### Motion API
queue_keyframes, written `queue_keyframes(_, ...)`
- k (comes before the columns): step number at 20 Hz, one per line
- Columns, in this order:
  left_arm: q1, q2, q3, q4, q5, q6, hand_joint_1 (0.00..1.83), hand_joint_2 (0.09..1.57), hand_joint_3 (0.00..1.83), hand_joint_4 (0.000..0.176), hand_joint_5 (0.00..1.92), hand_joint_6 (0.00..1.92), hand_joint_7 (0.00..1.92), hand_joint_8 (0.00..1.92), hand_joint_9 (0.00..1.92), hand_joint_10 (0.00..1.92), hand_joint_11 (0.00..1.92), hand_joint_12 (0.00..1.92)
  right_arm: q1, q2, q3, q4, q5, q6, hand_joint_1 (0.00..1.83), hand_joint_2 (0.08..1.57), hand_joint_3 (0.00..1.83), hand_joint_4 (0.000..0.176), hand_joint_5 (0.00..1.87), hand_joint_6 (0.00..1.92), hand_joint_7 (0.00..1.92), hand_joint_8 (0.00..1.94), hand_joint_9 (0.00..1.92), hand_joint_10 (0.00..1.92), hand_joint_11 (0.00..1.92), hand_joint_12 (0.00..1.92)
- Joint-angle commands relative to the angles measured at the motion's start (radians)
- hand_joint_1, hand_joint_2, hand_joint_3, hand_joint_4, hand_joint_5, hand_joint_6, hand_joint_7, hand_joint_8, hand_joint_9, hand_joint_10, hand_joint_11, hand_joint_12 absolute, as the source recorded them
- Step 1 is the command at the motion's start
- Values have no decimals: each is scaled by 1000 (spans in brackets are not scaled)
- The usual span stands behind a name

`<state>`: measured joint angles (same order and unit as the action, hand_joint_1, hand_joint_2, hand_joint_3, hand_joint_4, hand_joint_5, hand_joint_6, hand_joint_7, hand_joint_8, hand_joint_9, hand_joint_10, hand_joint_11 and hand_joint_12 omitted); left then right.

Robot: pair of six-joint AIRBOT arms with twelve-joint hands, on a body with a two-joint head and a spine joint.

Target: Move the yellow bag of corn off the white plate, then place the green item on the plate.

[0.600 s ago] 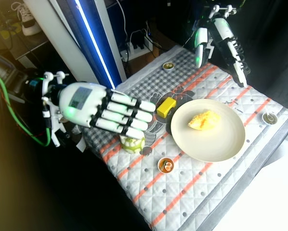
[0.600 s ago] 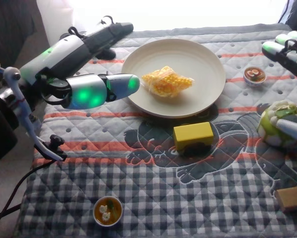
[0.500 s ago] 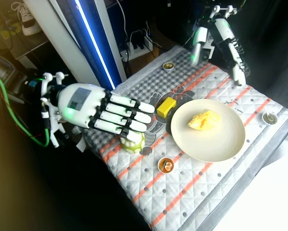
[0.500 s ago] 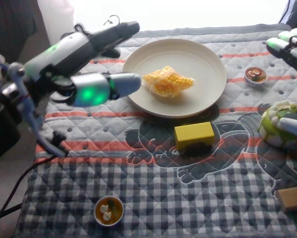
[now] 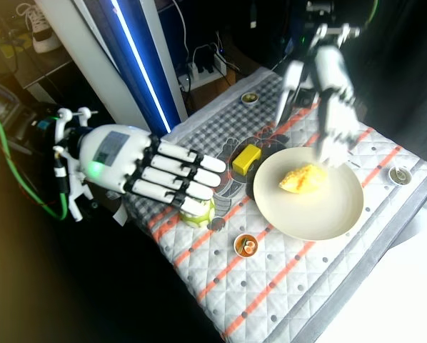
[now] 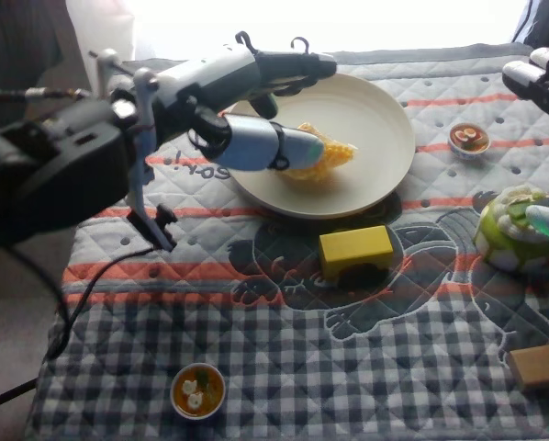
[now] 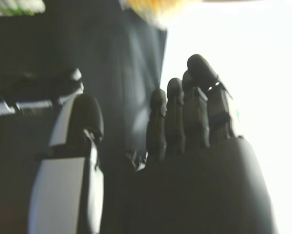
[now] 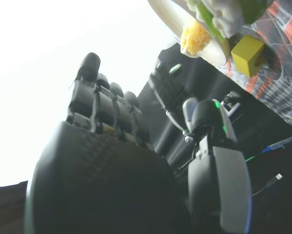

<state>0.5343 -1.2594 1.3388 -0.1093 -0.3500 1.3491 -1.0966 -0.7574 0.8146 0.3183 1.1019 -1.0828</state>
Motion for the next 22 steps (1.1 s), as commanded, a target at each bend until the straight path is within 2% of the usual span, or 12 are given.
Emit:
queue_keyframes(1,-23,-15,9,14,-57,-5,880,1152,1,41,283,1,289,1,172,278,0,1327,6,7,3,-10,129,1,508,1256,0,15,0,0,0,0,0,0,0,218)
queue_keyframes(2,-31,-35,29,19,-29,0,880,1152,1,42,282,1,288,1,169,280,0,1321,6,8,3,-10,130,1,507,1256,0,14,0,0,0,0,0,0,0,215)
queue_keyframes(4,-42,-82,77,18,34,29,894,1106,0,70,167,5,95,0,32,107,0,733,6,9,3,-11,132,4,516,1251,0,30,0,0,0,0,0,0,0,345)
queue_keyframes(7,-47,-123,110,-42,103,153,896,1088,0,89,136,3,44,0,17,39,0,550,6,9,3,-14,132,7,515,1259,1,51,0,0,0,0,0,0,0,322)
queue_keyframes(9,-46,-150,139,-57,139,178,941,1071,1,101,211,14,130,11,109,46,0,681,6,9,3,-15,132,12,513,1264,1,32,0,0,0,0,0,0,0,392)
queue_keyframes(10,-44,-157,148,-54,152,178,996,1075,0,98,336,53,246,43,227,102,0,1011,6,9,3,-16,132,14,502,1269,3,32,0,0,0,0,0,0,0,397)
queue_keyframes(12,-39,-170,166,-54,165,182,1087,1084,2,45,666,91,510,241,259,1061,126,1659,6,9,3,-16,132,14,521,1274,2,28,0,0,0,0,0,0,0,357)
queue_keyframes(13,-35,-180,183,-64,169,181,1092,1085,1,37,701,115,423,560,231,1263,146,1751,6,9,3,-16,132,14,529,1276,0,26,0,0,0,0,0,0,0,307)
queue_keyframes(14,-33,-189,199,-82,174,181,1121,1250,9,0,718,1109,540,1425,280,1579,282,1887,6,9,3,-16,132,15,509,1277,0,23,0,0,0,0,0,0,0,293)
queue_keyframes(15,-33,-194,206,-85,177,181,1234,1341,11,0,598,1458,454,1731,444,1791,325,1914,6,9,3,-17,132,15,494,1277,0,17,0,0,0,0,0,0,0,349)
queue_keyframes(17,-31,-202,216,-86,182,182,1251,1382,2,0,547,1564,407,1843,473,1864,315,1921,6,9,3,-17,132,16,482,1277,0,23,0,0,0,0,0,0,0,318)
queue_keyframes(22,-32,-182,207,-129,150,180,1044,1376,4,15,574,1648,473,1724,334,1697,349,1921,5,9,4,-17,133,17,502,1285,2,19,0,0,0,0,0,0,0,421)
